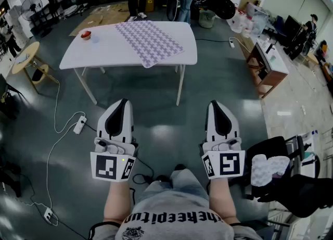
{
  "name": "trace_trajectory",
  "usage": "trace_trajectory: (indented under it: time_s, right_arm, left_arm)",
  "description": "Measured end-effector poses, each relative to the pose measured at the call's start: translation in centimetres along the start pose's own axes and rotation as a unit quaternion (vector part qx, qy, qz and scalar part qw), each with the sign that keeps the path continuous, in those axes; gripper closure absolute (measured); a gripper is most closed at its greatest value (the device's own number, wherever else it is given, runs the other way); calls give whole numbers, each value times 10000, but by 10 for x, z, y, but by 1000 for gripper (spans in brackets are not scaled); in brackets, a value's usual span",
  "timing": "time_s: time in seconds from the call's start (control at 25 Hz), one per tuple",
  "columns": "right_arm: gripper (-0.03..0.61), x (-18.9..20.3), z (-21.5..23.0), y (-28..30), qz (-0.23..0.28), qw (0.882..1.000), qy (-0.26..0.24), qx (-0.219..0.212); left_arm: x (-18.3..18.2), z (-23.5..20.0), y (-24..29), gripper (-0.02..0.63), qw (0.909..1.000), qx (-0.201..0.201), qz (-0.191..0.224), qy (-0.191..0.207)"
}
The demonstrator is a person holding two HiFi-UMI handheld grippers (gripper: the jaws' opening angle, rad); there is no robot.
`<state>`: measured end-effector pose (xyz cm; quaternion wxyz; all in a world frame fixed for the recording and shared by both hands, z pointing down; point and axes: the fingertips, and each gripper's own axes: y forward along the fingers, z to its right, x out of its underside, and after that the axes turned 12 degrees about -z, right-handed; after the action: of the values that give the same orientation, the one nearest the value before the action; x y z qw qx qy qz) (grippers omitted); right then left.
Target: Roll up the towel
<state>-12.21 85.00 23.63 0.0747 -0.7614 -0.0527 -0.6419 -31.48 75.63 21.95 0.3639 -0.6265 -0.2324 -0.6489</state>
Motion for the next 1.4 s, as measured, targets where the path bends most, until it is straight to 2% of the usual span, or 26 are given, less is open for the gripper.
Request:
trace_trajectory:
  time_s: [0.56,0.88,1.04,1.24,1.4]
  right_arm:
    - [595,-13,-5,2,153,9998,-54,78]
    - [595,-24,-16,4,437,9978,-364,-344]
    - [595,-15,-8,24,437,9986,-160,-262]
    - [595,-3,11,64,343,9990,-220,-184]
    - [595,-1,34,102,316,9993,-98,-175]
  left_arm:
    - [-4,-8,0,609,10000,25,27,28]
    - [-2,-16,9,609,10000,59,46,61]
    - [7,-24,23,609,10000,61,53,51]
    - [18,-30,61,609,10000,85,26,45]
    - [19,-39,96,609,9999,-69,50,104]
